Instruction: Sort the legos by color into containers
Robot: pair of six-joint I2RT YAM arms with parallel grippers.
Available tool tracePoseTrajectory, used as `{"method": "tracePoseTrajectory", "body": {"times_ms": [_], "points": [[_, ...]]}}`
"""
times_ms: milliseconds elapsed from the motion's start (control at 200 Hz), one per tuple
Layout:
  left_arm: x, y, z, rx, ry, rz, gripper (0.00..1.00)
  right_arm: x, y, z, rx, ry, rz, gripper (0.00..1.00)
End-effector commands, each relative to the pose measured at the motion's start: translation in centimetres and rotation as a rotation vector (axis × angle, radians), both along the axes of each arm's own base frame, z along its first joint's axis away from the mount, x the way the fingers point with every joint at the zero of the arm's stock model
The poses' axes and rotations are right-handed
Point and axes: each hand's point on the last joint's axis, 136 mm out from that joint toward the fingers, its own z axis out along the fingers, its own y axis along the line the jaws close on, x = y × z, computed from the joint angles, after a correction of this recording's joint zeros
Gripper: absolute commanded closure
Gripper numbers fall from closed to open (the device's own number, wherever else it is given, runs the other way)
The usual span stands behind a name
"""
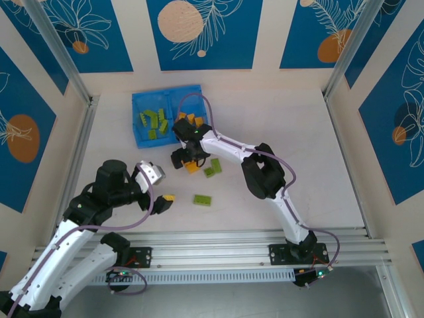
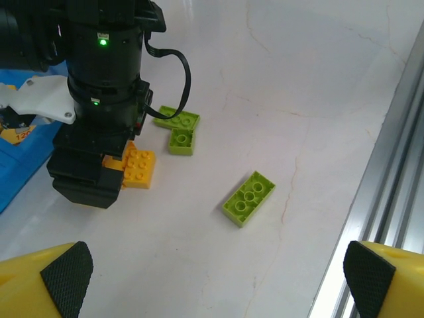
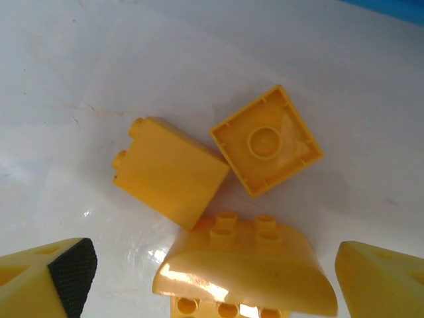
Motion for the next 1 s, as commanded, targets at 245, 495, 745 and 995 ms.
{"method": "tracePoseTrajectory", "body": {"times_ms": [245, 495, 745, 995], "points": [[0.4, 0.1, 0.2, -0.014, -0.024, 0.031, 0.00, -0.8, -0.4, -2.1, -0.062, 0.049, 0.012, 0.21], [0.7, 0.1, 0.1, -0.018, -0.030, 0.042, 0.00, -1.0, -0.8, -0.8, -0.041, 0.034, -0.024, 0.38], [1.5, 0.5, 1.0, -0.032, -0.075, 0.084, 0.00, -2.0, -2.7, 7.7, 0.085, -0.078, -0.102, 0.39], [3.5, 2.3, 1.5, -0.032, -0.145, 0.243, 0.00, -1.8, -4.5, 14.8, 0.175, -0.259, -0.131, 0.40]]}}
